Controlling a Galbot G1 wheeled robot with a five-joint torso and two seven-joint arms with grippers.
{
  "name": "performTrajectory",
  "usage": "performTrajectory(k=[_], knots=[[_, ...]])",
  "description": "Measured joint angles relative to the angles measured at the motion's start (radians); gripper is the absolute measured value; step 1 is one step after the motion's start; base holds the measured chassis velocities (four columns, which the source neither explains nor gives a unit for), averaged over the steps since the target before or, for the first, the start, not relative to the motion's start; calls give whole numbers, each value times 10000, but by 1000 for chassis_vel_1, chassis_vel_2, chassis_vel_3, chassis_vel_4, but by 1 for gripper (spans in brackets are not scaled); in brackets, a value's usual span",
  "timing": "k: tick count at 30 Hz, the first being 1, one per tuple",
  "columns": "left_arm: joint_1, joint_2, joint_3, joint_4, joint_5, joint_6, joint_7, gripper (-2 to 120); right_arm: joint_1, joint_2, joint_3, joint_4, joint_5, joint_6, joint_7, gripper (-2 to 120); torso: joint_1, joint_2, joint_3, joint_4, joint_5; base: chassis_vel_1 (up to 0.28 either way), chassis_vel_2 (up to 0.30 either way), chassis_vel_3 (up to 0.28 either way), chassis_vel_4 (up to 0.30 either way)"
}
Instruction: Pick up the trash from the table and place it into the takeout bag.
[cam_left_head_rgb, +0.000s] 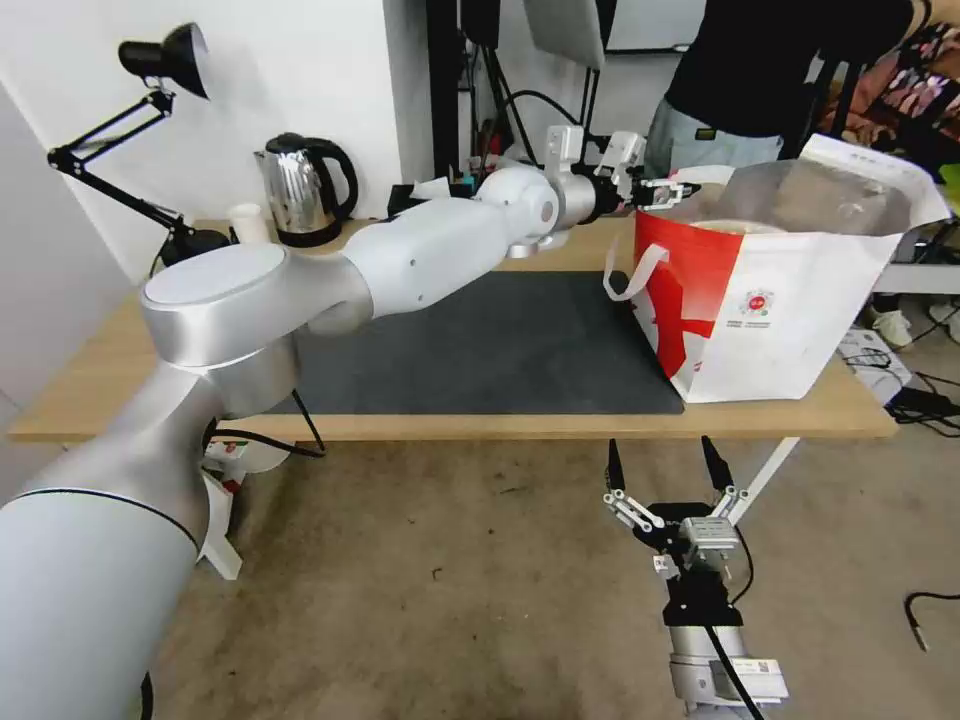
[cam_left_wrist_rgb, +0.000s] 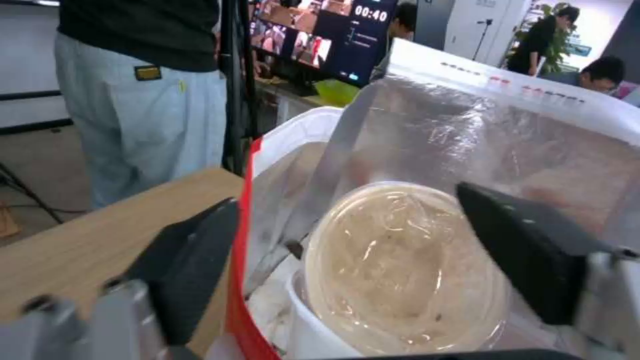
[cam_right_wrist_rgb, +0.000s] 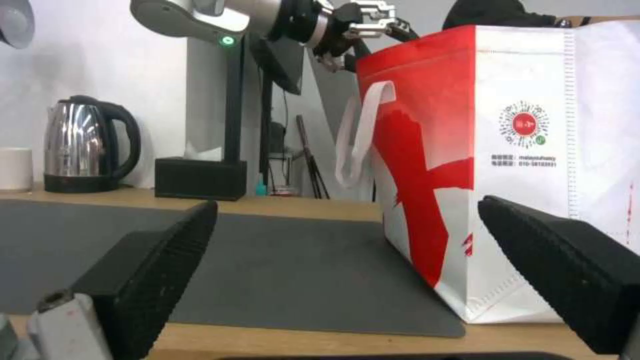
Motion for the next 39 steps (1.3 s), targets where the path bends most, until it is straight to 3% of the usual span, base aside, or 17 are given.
performTrajectory(k=[6,10,17,19,26,29,30,33,34,36,37,39], knots=[[-24,209,-45,-207,-23,20,-31,99,0,0,0,0,-1,0,0,100,0,0,0,-1,0,0,0,0,0],[-177,447,-163,-410,-168,32,-81,100,0,0,0,0,-1,0,0,100,0,0,0,2,0,0,0,0,0],[-569,768,-819,-736,-377,160,-819,100,0,0,0,0,0,0,0,100,1,0,0,-1,0,0,0,0,0],[-859,1024,-1204,-1093,-487,207,-1071,100,0,0,0,0,0,0,0,100,1,0,0,-1,-2,0,0,0,0],[-1549,1979,-1955,-2468,-394,-140,-846,100,0,0,0,0,0,0,0,100,0,0,-1,-4,1,0,0,0,0],[-2090,3229,-1925,-3694,406,-395,-782,100,-1,0,0,-1,0,0,0,100,0,0,-1,-2,0,0,0,0,0],[-2090,3229,-1925,-3694,406,-395,-782,100,-1,0,0,-1,0,0,0,100,0,0,-1,-2,0,0,0,0,0],[-2297,5088,-1756,-5565,945,-533,-851,100,0,0,0,-1,0,0,0,100,-1,0,-1,-1,-4,0,0,0,0],[-2297,5088,-1756,-5565,945,-533,-851,100,0,0,0,-1,0,0,0,100,-1,0,-1,-1,-4,0,0,0,0],[-2258,6224,-1739,-6523,1008,-668,-994,100,0,0,0,0,-1,0,1,100,0,0,-1,1,-6,0,0,0,0],[-2258,6224,-1739,-6523,1008,-668,-994,100,0,0,0,0,-1,0,1,100,0,0,-1,1,-6,0,0,0,0],[-2104,7642,-1855,-7331,1046,-727,-1017,100,-1,0,0,-1,0,0,0,100,0,0,-1,0,-8,0,0,0,0]])
